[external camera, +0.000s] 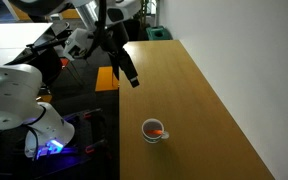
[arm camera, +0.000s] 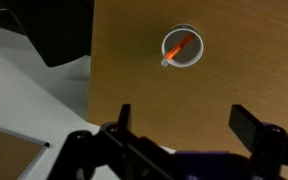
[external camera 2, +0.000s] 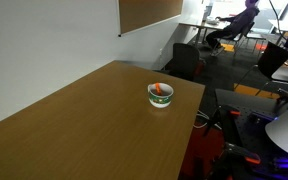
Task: Remove the highlighter from the cup then move the cup backwards and move the highlighter to the right
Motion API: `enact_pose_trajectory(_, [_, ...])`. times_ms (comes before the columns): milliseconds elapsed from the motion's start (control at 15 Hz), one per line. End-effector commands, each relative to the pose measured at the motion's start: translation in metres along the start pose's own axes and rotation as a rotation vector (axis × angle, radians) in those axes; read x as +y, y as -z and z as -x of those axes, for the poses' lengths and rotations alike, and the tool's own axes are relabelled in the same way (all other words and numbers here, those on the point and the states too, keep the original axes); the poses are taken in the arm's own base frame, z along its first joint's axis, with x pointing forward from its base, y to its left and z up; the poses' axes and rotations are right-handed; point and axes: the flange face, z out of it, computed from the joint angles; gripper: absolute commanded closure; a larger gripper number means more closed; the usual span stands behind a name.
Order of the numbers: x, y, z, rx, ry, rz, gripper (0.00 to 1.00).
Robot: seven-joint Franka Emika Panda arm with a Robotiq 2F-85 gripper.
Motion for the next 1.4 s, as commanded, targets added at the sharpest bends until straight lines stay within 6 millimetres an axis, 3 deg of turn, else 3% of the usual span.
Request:
enact_pose_trajectory(0, [-0.024,-0.015,-0.011,0.061,-0.139,-0.015,0.00])
enact_pose_trajectory(267, [-0.056,-0.039,-0.024,0.118,-0.326,0.012,0.00])
enact_pose_trajectory(600, [-0.092,-0.083,-0.040,0.111,-0.538,0.056,0.00])
enact_pose_trajectory(800, [-0.098,-0.111,-0.047,0.080,-0.661,0.043,0.00])
enact_pose_trajectory(1067, [-0.091,-0.152,-0.049,0.012,-0.785,0.055,0.00])
enact_pose_trajectory(1267, [-0.083,-0.184,-0.044,-0.057,-0.806,0.071,0.00])
enact_pose_trajectory(1333, [-0.081,-0.186,-0.043,-0.073,-0.792,0.074,0.00])
